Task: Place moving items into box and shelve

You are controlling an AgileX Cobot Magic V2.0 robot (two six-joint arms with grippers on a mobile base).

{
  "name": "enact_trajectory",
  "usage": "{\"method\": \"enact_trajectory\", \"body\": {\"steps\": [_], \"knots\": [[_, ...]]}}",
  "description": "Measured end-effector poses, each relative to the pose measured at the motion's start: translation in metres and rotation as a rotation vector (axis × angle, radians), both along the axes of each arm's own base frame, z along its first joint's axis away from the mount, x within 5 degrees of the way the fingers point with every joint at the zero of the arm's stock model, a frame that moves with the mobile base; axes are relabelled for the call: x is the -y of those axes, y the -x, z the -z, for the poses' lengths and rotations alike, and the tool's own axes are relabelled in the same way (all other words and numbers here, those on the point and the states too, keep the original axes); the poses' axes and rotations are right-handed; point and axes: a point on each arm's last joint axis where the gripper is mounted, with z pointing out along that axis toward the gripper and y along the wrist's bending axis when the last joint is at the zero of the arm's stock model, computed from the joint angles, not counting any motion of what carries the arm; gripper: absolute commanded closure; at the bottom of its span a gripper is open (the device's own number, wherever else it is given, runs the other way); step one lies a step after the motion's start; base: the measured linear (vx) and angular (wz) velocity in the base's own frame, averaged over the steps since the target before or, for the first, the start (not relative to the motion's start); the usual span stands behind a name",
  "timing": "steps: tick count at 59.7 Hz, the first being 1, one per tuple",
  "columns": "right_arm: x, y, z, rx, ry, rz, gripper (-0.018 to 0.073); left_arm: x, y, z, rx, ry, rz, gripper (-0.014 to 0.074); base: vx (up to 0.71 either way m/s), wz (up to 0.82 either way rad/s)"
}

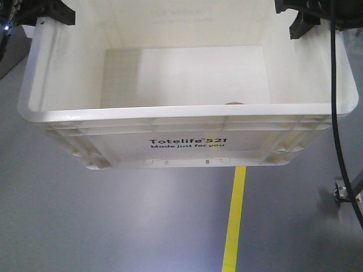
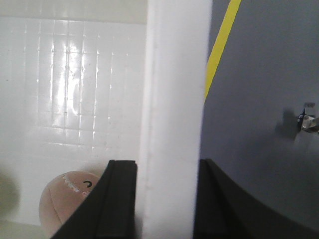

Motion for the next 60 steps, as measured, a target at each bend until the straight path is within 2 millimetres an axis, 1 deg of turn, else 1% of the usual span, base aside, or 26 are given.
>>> {"method": "enact_trajectory", "body": {"steps": [25, 60], "knots": [[-0.0002, 0.0000, 0.0000, 0.000, -0.002, -0.001, 0.0564, -0.0001, 0.0000, 0.0000, 0.000, -0.001, 0.000, 0.0596, 0.67, -0.24], [-0.0002, -0.0003, 0.0003, -0.001, -0.002, -0.001, 0.0564, -0.0002, 0.0000, 0.0000, 0.000, -0.002, -0.001, 0.0596, 0.65, -0.37]]}}
